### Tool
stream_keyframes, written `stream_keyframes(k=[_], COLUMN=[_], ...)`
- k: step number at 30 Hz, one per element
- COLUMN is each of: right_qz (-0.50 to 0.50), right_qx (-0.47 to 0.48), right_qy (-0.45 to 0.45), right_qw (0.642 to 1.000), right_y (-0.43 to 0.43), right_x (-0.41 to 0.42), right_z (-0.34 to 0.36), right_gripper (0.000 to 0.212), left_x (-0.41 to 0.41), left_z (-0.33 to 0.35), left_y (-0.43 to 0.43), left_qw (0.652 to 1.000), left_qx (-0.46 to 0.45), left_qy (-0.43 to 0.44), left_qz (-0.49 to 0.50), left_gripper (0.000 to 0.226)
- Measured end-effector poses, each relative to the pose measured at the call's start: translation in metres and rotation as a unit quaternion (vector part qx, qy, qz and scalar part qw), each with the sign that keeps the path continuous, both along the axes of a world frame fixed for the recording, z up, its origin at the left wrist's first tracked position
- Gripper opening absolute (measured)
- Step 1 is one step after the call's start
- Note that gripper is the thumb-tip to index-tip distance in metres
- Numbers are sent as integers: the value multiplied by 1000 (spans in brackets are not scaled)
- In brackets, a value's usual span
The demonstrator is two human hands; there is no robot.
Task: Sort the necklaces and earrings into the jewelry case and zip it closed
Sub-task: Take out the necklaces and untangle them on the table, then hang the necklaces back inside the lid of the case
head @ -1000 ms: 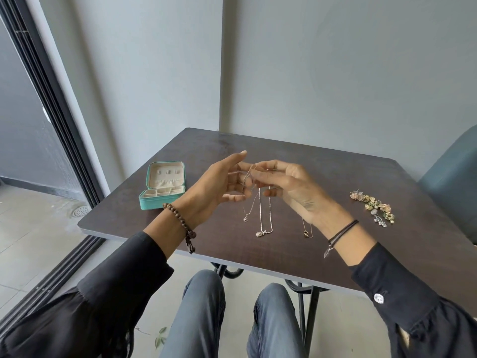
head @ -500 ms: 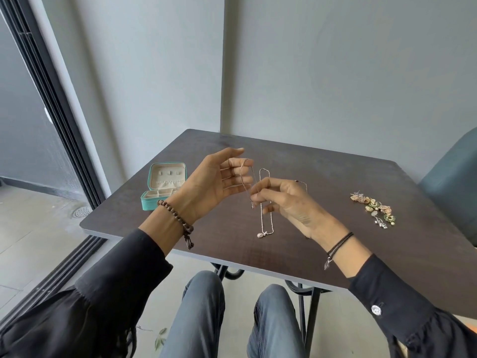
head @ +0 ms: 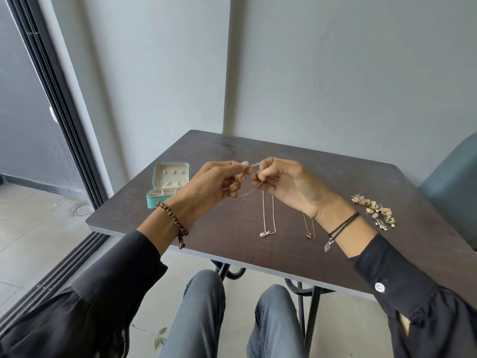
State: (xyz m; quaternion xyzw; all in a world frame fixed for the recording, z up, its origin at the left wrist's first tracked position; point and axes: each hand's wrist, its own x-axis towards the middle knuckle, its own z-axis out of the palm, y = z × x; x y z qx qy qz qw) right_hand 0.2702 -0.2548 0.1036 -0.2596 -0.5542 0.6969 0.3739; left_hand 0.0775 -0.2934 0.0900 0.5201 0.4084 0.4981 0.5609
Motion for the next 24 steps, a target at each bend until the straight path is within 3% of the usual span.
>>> stream_keyframes(k=[4, 13, 17, 24], right_qz=[-3, 23, 2, -5], right_qx=[-20, 95, 144, 199], right_qy=[-10, -132, -187, -203], right_qw=[1000, 986, 972, 959], right_y=[-1, 0, 7, 24], right_x=[-5, -13, -19, -46], right_z=[9, 0, -1, 1], right_gripper=[15, 13, 28, 20], left_x=[-4, -13, -26, -54], left_z=[3, 10, 1, -11], left_y=[-6, -6, -5, 5], left_qw=[999, 1000, 1000, 999], left_qx=[25, -9, -2, 20], left_qy=[44, 25, 11, 33], left_qz=[-6, 6, 6, 26], left_gripper=[22, 28, 25, 22])
